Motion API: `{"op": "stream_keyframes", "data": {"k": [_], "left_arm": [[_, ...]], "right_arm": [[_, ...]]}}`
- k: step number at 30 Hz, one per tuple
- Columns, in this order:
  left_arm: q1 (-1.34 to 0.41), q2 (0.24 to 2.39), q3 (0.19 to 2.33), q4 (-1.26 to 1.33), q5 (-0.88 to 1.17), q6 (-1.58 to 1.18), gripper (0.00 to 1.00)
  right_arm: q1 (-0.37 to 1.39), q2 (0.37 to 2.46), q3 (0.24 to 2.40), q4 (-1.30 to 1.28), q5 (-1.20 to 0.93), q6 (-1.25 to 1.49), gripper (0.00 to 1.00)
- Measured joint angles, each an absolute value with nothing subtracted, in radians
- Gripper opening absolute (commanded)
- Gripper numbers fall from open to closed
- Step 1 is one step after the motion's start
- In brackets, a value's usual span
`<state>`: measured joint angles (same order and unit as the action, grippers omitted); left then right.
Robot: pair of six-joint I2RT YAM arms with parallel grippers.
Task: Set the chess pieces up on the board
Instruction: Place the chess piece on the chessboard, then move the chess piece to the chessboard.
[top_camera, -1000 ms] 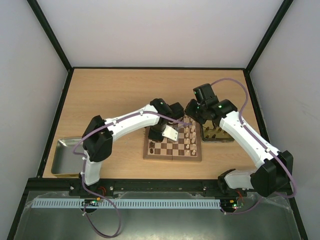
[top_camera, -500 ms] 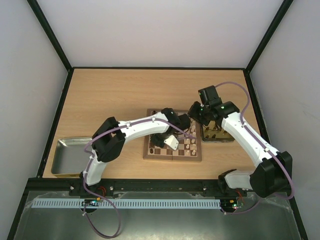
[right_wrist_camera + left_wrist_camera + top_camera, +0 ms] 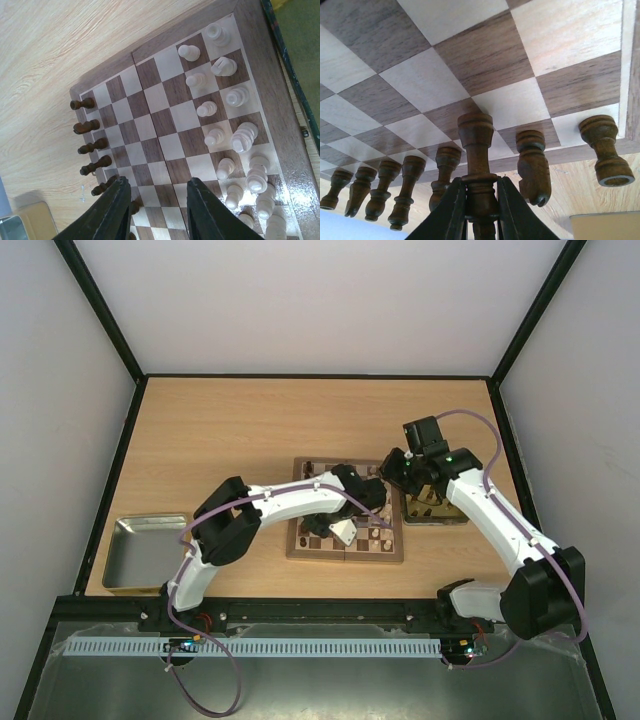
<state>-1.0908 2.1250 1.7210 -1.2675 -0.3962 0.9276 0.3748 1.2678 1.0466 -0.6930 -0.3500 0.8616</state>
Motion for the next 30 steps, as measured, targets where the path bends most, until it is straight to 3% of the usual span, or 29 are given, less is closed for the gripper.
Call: {"op": "stream_keyframes", "data": {"k": [20,30], "left_arm": [[-1.110,2.128,1.746,-1.267,-0.434,0.941,0.34],[-1.110,2.128,1.813,-1.268,-0.452,0.936,0.56]], "right_arm": [[0.360,1.267,1.021,-0.672,-0.389,0.848,0.32],[0.360,1.267,1.023,-0.673,-0.388,0.836,0.32]]}}
